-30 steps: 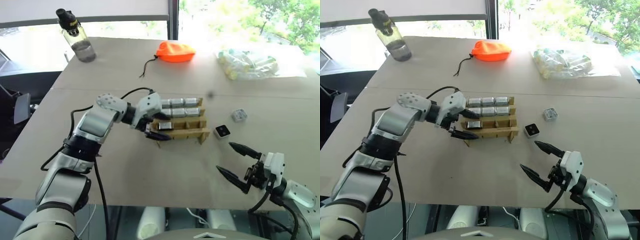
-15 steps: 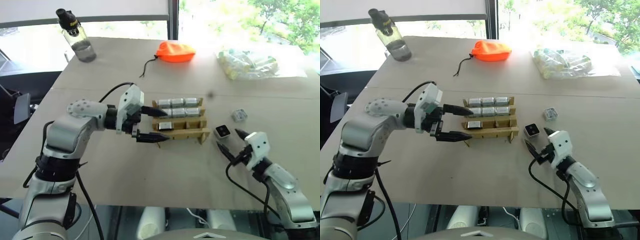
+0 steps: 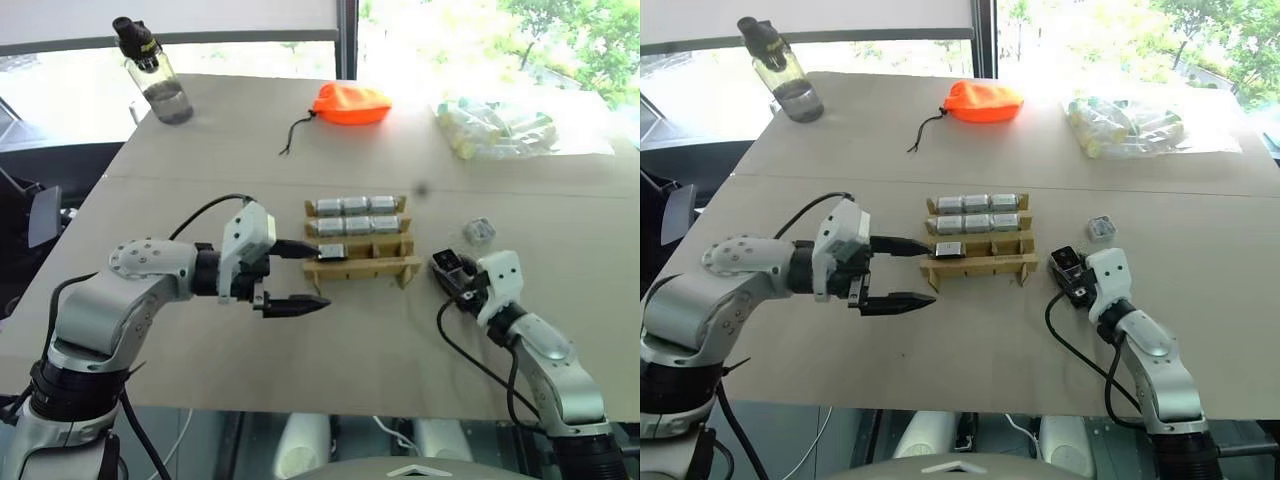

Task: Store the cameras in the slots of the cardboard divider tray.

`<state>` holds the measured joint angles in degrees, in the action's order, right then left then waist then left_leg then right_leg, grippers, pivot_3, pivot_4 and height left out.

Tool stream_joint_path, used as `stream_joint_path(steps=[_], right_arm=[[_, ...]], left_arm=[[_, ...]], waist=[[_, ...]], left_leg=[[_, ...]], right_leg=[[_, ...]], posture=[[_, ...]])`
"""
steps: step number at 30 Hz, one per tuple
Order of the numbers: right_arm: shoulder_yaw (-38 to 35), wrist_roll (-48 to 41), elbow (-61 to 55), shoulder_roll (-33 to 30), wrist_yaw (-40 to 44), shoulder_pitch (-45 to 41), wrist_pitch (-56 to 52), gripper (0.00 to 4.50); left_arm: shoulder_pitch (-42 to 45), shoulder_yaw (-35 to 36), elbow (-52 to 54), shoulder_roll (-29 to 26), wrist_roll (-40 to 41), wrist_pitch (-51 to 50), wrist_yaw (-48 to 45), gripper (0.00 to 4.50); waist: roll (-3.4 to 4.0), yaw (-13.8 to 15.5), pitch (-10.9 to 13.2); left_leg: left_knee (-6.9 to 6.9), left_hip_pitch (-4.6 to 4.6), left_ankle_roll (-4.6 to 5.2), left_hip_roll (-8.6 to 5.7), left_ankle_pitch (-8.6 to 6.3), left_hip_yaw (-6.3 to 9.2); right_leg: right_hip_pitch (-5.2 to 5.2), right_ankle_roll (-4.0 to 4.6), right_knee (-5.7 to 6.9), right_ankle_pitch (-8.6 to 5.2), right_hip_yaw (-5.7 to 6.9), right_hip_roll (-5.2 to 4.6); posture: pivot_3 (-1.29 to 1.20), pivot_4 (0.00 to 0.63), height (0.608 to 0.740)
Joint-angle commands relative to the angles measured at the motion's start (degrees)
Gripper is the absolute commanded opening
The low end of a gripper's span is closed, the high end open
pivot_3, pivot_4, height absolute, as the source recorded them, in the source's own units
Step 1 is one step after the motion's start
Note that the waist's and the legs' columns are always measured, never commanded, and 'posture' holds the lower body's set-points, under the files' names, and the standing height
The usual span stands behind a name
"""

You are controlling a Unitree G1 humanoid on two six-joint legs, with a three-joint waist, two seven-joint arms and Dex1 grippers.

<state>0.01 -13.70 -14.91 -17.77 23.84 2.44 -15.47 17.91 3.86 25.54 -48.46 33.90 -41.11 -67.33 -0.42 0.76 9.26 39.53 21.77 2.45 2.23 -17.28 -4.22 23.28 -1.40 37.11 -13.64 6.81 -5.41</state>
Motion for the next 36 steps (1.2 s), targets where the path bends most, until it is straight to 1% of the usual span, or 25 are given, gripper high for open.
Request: stream_joint_path(steps=[1,4,7,9,10,12,14,17,20,22,24,27,31,36], right_arm=[[-1.17,0.05,-0.90,-0.57,0.13,-0.37,0.79,1.87],[-1.39,0.28,-0.96,-0.70,0.11,-0.27,1.32,1.87],[-0.68,0.08,-1.85,-2.18,3.40,0.21,3.97,1.87],[2.76,4.36,-1.99,-8.28,11.05,1.04,13.60,1.87],[3.33,6.71,-1.50,-10.45,12.44,1.09,17.64,1.87],[2.85,8.47,-0.62,-12.14,11.95,0.13,21.34,1.87],[2.26,9.82,-0.26,-12.96,11.22,-1.35,23.40,1.87],[3.77,16.98,1.02,-17.07,12.33,-4.56,33.75,1.87],[6.11,25.74,3.62,-20.90,11.36,-10.24,44.12,1.87],[8.64,31.29,6.45,-22.49,10.72,-15.83,51.05,1.87],[11.32,34.53,9.10,-22.69,10.49,-21.61,56.33,1.87],[15.73,35.39,12.28,-23.04,12.64,-27.97,62.35,1.87],[19.07,36.70,16.01,-22.82,13.28,-33.72,67.33,1.87],[22.30,38.32,19.04,-20.58,12.90,-38.70,70.58,1.87]], left_arm=[[0.32,1.57,1.58,-0.63,1.36,3.10,-0.84,4.50],[0.31,1.47,1.83,-0.29,1.99,3.79,-0.68,4.50],[0.27,0.65,1.48,-0.11,1.38,5.16,-0.36,4.50],[1.71,-0.18,0.04,1.47,0.64,5.66,1.58,4.50],[3.17,-0.51,-0.56,3.24,0.88,4.49,4.15,4.50],[5.22,-0.75,-0.76,5.75,3.01,2.08,6.48,4.50],[6.22,-1.04,-0.66,6.59,4.41,0.43,6.80,4.50],[7.64,-2.20,-2.86,7.13,3.10,0.73,7.52,4.50],[9.53,-5.27,-5.36,6.23,2.58,1.00,3.70,4.50],[11.64,-8.25,-7.91,5.88,0.75,2.34,0.87,4.50],[14.00,-10.56,-10.54,6.10,-0.71,3.64,-1.48,4.50],[16.20,-13.26,-12.48,5.61,-2.12,5.03,-5.17,4.50],[18.80,-14.03,-15.10,6.44,-2.99,5.55,-6.57,4.50],[19.81,-14.90,-16.29,7.07,-3.96,6.06,-7.25,4.50]], waist=[[0.00,0.01,0.00],[0.00,0.01,0.00],[0.01,0.02,0.00],[0.06,0.04,0.02],[0.10,0.13,0.04],[-0.05,0.14,-0.03],[-0.05,-0.07,-0.03],[-0.03,-0.48,-0.02],[-0.03,-0.44,-0.02],[-0.03,-0.40,-0.02],[-0.05,-0.34,-0.01],[-0.05,-0.33,-0.01],[-0.05,-0.02,-0.01],[-0.05,-0.08,0.00]], left_leg=[[0.00,0.00,0.00,0.00,0.00,0.00],[0.00,0.00,0.00,0.00,0.00,-0.01],[-0.01,0.01,0.00,-0.01,0.00,-0.01],[-0.01,0.01,0.00,-0.01,0.00,-0.01],[-0.01,0.01,0.00,-0.03,0.00,-0.02],[-0.01,0.02,0.01,-0.06,0.00,0.04],[-0.01,0.01,0.01,-0.03,0.00,0.02],[-0.02,-0.06,0.00,-0.01,0.00,-0.13],[-0.01,-0.06,-0.01,-0.01,0.01,-0.11],[0.00,-0.06,-0.01,-0.02,0.01,-0.12],[0.01,-0.04,-0.02,-0.02,0.02,-0.12],[0.02,-0.01,-0.02,-0.03,0.02,-0.15],[-0.02,0.12,-0.02,-0.02,0.02,-0.13],[0.02,0.14,-0.02,-0.02,0.02,-0.14]], right_leg=[[0.00,0.00,0.00,0.00,0.01,0.00],[0.00,0.00,0.00,0.00,0.03,0.00],[0.00,0.00,-0.01,0.00,0.04,0.00],[0.00,0.00,-0.02,0.00,0.06,0.00],[0.00,0.00,-0.03,0.00,0.07,0.00],[-0.01,-0.01,-0.05,0.00,0.08,-0.03],[-0.01,-0.01,-0.03,0.00,0.04,0.03],[0.01,-0.01,0.01,0.00,0.02,0.04],[0.02,-0.01,0.01,0.00,0.05,0.04],[0.02,-0.01,0.02,0.00,0.07,0.05],[0.03,-0.01,0.01,0.00,0.08,0.05],[0.06,-0.01,-0.01,0.00,0.07,0.05],[0.11,-0.01,-0.14,0.00,0.14,0.05],[0.12,-0.01,-0.11,0.00,0.13,0.03]], posture=[[0.00,0.150,0.726],[0.00,0.150,0.726],[0.00,0.150,0.726],[0.00,0.150,0.726],[0.00,0.150,0.726],[0.00,0.150,0.726],[0.00,0.150,0.726],[0.00,0.150,0.726],[0.00,0.150,0.726],[0.00,0.150,0.726],[0.00,0.150,0.726],[0.00,0.150,0.726],[0.00,0.150,0.726],[0.00,0.150,0.726]])
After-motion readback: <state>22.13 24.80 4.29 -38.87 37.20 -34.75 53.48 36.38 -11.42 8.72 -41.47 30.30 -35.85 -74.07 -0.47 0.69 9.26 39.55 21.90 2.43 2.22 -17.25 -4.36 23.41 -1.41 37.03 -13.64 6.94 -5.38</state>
